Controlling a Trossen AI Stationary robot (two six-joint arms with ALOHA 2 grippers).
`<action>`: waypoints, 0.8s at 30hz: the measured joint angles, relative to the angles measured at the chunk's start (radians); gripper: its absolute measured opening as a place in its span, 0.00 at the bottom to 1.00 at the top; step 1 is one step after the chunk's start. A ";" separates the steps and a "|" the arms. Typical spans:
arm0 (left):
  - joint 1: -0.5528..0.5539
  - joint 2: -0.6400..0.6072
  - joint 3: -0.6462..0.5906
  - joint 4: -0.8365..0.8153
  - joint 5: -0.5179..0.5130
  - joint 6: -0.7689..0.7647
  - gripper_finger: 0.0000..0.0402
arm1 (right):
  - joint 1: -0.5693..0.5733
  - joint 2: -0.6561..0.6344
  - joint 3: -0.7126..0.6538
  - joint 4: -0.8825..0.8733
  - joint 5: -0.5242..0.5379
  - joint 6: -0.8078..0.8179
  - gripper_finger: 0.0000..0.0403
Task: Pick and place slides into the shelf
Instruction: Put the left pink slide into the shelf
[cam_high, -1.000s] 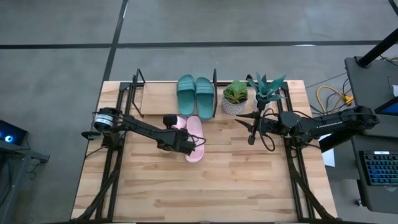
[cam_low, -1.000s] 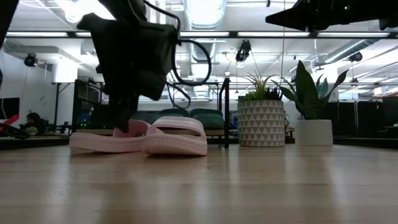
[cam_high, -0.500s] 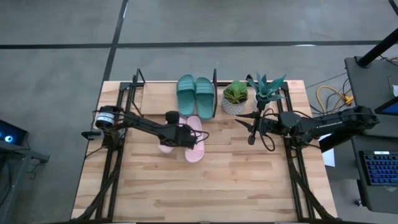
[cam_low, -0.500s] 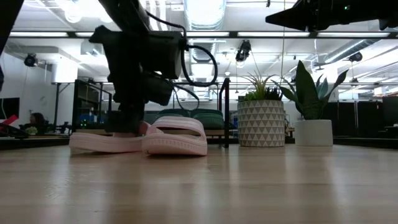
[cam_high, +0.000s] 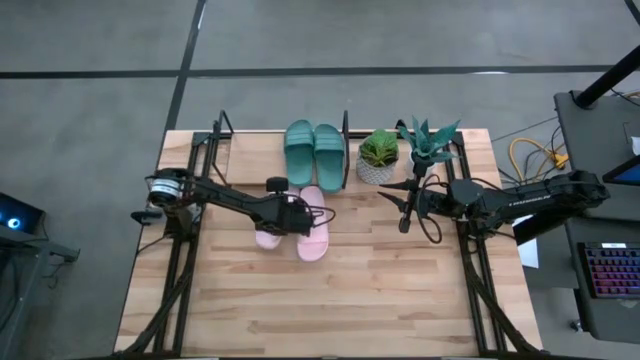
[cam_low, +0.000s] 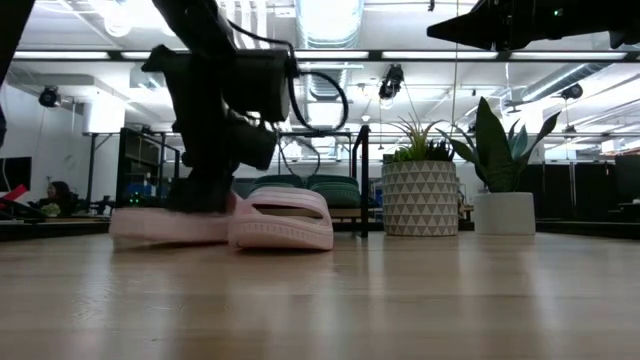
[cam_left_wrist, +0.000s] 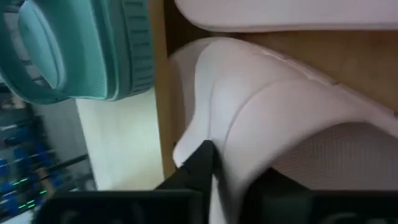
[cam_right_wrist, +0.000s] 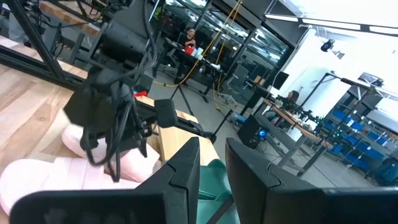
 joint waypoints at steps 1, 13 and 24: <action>-0.001 -0.013 0.000 -0.003 0.015 0.000 0.02 | 0.000 0.000 0.000 0.000 0.000 0.000 0.17; -0.081 -0.281 -0.003 -0.053 0.117 -0.010 0.00 | 0.000 0.000 0.000 0.007 -0.002 0.003 0.17; -0.230 -0.516 -0.052 0.340 0.117 0.298 0.00 | 0.001 0.000 0.000 0.011 -0.444 -0.132 0.22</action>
